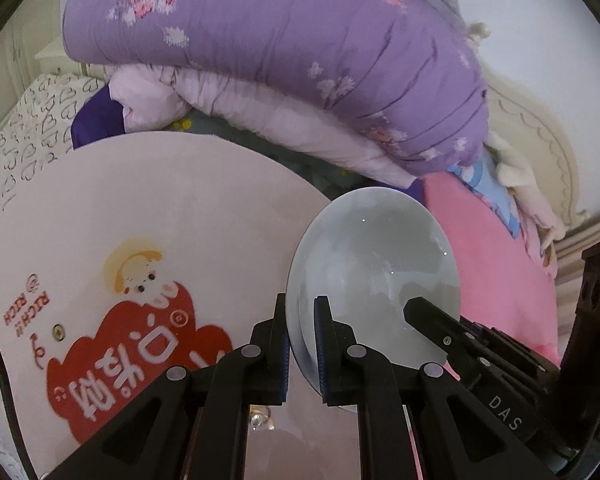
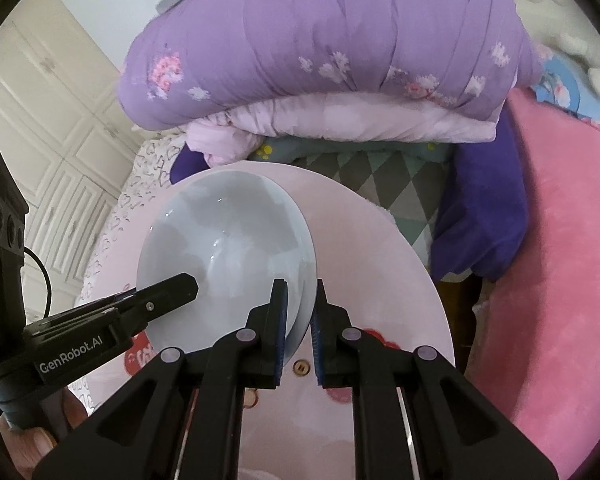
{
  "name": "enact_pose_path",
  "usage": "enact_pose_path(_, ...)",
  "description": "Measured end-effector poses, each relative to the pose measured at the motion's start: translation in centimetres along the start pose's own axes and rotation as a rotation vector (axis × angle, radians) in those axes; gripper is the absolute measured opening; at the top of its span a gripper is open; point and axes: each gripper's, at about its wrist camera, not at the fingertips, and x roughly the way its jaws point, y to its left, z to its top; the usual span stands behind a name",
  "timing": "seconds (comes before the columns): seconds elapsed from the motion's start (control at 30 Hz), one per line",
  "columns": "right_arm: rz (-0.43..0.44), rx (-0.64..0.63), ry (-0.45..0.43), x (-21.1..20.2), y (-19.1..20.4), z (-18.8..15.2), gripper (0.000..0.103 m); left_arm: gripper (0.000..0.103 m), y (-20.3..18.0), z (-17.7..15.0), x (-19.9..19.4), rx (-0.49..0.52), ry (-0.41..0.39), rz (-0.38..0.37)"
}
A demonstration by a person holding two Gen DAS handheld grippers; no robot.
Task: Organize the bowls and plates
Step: 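Lift the third bowl with both grippers and carry it to the bowl stack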
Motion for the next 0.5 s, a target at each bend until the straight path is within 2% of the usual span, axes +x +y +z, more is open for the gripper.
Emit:
enact_pose_path(0.23,0.002,-0.023,-0.018,-3.0,1.5,-2.0,0.011,0.007,-0.3,-3.3,-4.6,0.022,-0.011,-0.01)
enact_pose_path(0.5,-0.01,-0.056,-0.021,-5.4,3.0,-5.4,0.011,0.007,0.0,-6.7,-8.0,0.018,-0.006,-0.028)
